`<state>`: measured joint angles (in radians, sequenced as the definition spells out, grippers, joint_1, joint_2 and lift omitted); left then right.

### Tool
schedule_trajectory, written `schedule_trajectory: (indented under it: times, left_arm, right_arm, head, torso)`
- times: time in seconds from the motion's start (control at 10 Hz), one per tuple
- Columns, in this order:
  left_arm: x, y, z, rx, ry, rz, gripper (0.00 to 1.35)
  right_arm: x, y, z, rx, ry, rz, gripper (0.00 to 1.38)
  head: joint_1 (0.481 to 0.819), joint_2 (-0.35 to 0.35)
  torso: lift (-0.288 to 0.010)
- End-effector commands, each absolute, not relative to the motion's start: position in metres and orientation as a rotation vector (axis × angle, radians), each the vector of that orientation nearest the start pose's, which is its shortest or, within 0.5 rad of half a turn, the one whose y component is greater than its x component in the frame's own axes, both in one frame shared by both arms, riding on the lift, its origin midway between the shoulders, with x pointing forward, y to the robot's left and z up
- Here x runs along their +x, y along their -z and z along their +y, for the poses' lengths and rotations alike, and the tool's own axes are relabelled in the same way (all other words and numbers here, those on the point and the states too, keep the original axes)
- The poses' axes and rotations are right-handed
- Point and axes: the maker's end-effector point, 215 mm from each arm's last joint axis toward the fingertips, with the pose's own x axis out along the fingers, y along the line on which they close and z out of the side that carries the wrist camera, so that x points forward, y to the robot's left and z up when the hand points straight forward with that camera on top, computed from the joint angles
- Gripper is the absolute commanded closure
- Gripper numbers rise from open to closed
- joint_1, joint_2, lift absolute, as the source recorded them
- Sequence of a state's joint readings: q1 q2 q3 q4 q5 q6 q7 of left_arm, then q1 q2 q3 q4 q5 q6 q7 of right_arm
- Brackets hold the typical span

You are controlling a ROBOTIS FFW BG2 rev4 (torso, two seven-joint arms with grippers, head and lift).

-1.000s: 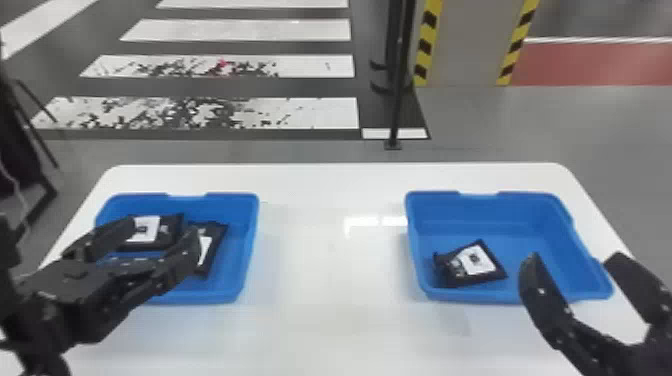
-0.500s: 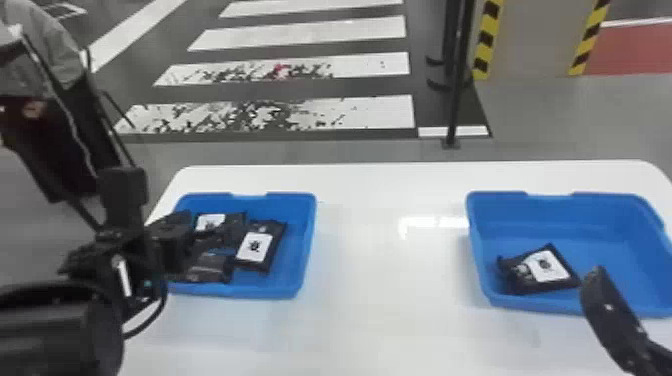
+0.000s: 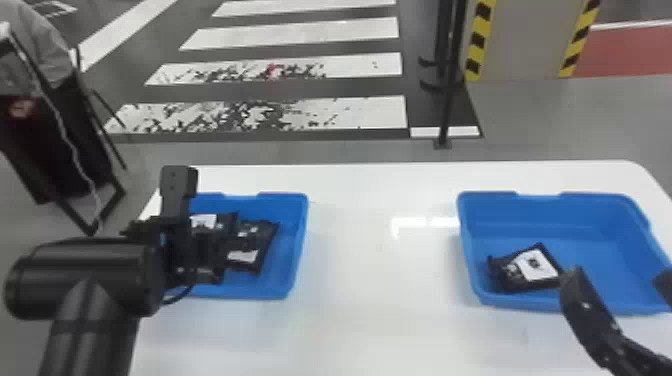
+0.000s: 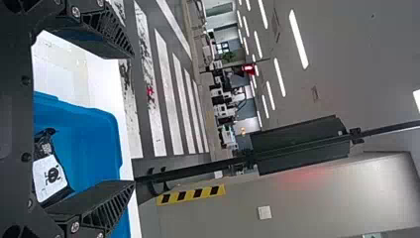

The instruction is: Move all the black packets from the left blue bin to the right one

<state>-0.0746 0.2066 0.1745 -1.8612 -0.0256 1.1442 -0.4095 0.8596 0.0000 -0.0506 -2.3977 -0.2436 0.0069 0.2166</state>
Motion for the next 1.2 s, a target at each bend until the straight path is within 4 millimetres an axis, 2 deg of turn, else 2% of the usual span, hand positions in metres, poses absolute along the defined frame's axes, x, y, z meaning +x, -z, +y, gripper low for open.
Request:
schedule_trajectory:
  times: [0.0,0.2,0.3,0.4,0.5,0.6,0.7,0.8,0.9,1.0,1.1]
  left_arm:
    - [0.524,0.451,0.342,-0.030,0.088,0.816,0.21]
    - [0.541,0.465,0.326,-0.015,0.142,0.864,0.22]
    - [0.542,0.471,0.325,-0.022,0.151,0.882,0.23]
    - [0.536,0.478,0.322,-0.039,0.157,0.906,0.35]
    - [0.526,0.486,0.321,-0.055,0.151,0.943,0.60]
    - [0.516,0.493,0.323,-0.070,0.136,0.988,0.79]
    - [0.514,0.494,0.325,-0.059,0.137,0.992,0.82]
    - [0.520,0.490,0.329,-0.024,0.138,0.966,1.30]
    - [0.524,0.479,0.325,-0.043,0.153,0.926,1.22]
    - [0.523,0.459,0.322,-0.043,0.161,0.872,1.20]
    - [0.516,0.436,0.309,-0.059,0.199,0.815,1.20]
  right_arm:
    - [0.351,0.280,-0.204,0.214,-0.180,0.018,0.13]
    - [0.351,0.281,-0.202,0.218,-0.184,0.020,0.13]
    - [0.352,0.282,-0.202,0.221,-0.184,0.022,0.13]
    - [0.352,0.282,-0.202,0.223,-0.185,0.024,0.13]
    - [0.352,0.284,-0.202,0.228,-0.185,0.028,0.13]
    - [0.351,0.285,-0.200,0.233,-0.188,0.030,0.13]
    - [0.351,0.285,-0.200,0.236,-0.190,0.032,0.13]
    - [0.351,0.285,-0.200,0.240,-0.190,0.031,0.13]
    - [0.351,0.285,-0.200,0.244,-0.190,0.031,0.13]
    - [0.351,0.285,-0.199,0.244,-0.192,0.033,0.13]
    - [0.351,0.286,-0.199,0.246,-0.194,0.035,0.13]
  head:
    - [0.695,0.159]
    - [0.695,0.171]
    - [0.695,0.161]
    - [0.695,0.156]
    - [0.695,0.152]
    - [0.695,0.152]
    - [0.695,0.155]
    - [0.695,0.158]
    - [0.695,0.161]
    - [0.695,0.162]
    - [0.695,0.159]
  torso:
    - [-0.140]
    - [-0.140]
    - [-0.140]
    - [-0.140]
    - [-0.140]
    - [-0.140]
    - [-0.140]
    - [-0.140]
    - [-0.140]
    - [-0.140]
    - [-0.140]
